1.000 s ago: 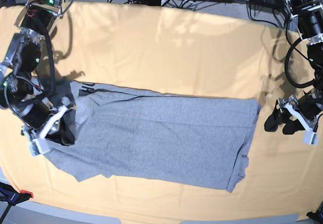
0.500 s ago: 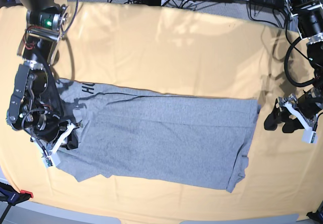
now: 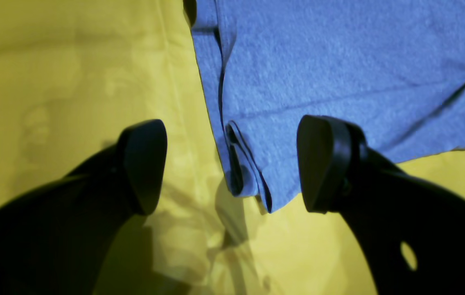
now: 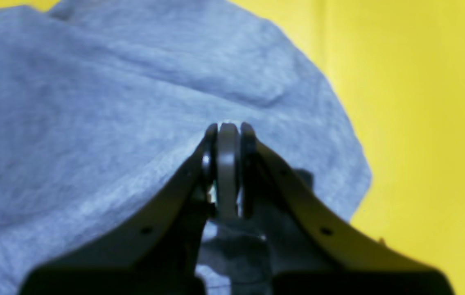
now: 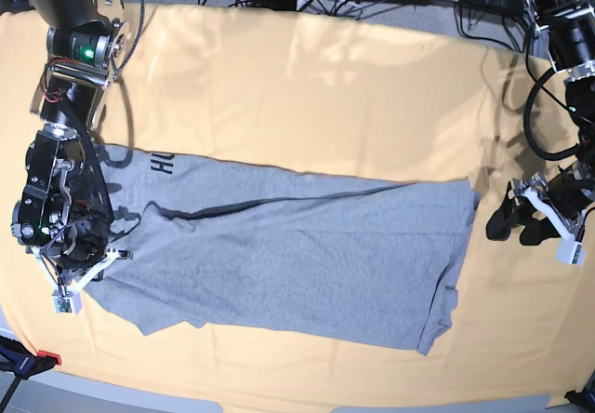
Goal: Layout the t-shirt on the table in an organized manner, then fold the t-shirt properly
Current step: 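Grasp the shirt's side edge with the right gripper and fold it over, then release the folded edge and withdraw the right gripper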
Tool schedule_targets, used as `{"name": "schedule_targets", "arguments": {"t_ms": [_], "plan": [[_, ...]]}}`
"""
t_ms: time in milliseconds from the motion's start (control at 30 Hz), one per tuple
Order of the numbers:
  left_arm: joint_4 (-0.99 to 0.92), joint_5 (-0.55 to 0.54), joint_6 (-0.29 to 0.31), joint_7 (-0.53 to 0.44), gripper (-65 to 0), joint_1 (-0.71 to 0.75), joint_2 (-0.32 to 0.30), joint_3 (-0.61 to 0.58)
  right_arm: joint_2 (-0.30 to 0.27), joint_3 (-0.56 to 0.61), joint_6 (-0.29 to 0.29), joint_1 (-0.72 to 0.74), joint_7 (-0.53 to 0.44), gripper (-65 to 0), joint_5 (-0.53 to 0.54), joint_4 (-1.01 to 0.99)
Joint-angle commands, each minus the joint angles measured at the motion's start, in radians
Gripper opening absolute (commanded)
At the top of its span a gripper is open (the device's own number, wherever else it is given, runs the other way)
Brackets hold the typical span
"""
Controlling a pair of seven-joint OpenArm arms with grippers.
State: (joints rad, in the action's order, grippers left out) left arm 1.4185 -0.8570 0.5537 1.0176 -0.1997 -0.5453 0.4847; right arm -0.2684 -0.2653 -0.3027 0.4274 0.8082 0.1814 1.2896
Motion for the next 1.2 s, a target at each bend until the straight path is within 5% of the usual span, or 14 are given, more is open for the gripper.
{"name": "schedule_targets", "arguments": {"t_ms": [0,200,233,367,433,567,667,733,867,900,1167], "plan": [[0.013,-0.023,0.003,-0.022,-15.6,-0.022,-0.019,0.007,-0.014,-0.004,0.026,0.032,-0.027,-65.0,-0.008,0.014],[0.013,-0.023,0.003,-0.022,-15.6,-0.023,-0.020,0.007,-0.012,-0.004,0.049,0.032,-0.028,-65.0,-0.007,0.014],[0.013,-0.023,0.003,-0.022,-15.6,-0.023,-0.020,0.007,-0.011,-0.004,0.050,0.032,-0.031,-61.9,-0.007,0.014],[0.013,-0.023,0.003,-0.022,-15.6,-0.023,-0.021,0.007,-0.019,-0.004,0.073,0.038,-0.059,-31.6,-0.007,0.015],[0.013,-0.023,0.003,-0.022,-15.6,-0.023,-0.021,0.007,-0.032,-0.004,0.076,0.044,-0.063,-28.0,-0.007,0.016],[0.013,-0.023,0.003,-0.022,-15.6,-0.023,-0.021,0.007,-0.070,-0.004,0.069,0.083,0.026,-32.4,0.005,0.021],[0.014,-0.024,0.025,-0.022,-15.9,-0.023,-0.021,0.007,-0.104,-0.004,-0.005,0.112,0.092,-65.0,0.005,0.024],[0.014,-0.024,0.038,-0.021,-20.0,-0.023,-0.021,0.007,-0.130,-0.004,-0.071,0.119,0.108,-65.0,0.020,0.024],[0.014,-0.024,0.037,0.006,-60.0,-0.023,-0.023,0.009,-0.201,-0.006,-0.145,0.108,0.138,-65.0,0.135,0.024],[0.014,-0.024,0.036,0.013,-65.0,-0.023,-0.023,0.013,-0.219,-0.006,-0.159,0.102,0.147,-65.0,0.165,0.024],[0.014,-0.116,-0.016,0.092,-65.0,0.038,-0.022,0.129,-0.277,-0.146,-0.261,0.060,0.210,-65.0,0.337,0.024]]}}
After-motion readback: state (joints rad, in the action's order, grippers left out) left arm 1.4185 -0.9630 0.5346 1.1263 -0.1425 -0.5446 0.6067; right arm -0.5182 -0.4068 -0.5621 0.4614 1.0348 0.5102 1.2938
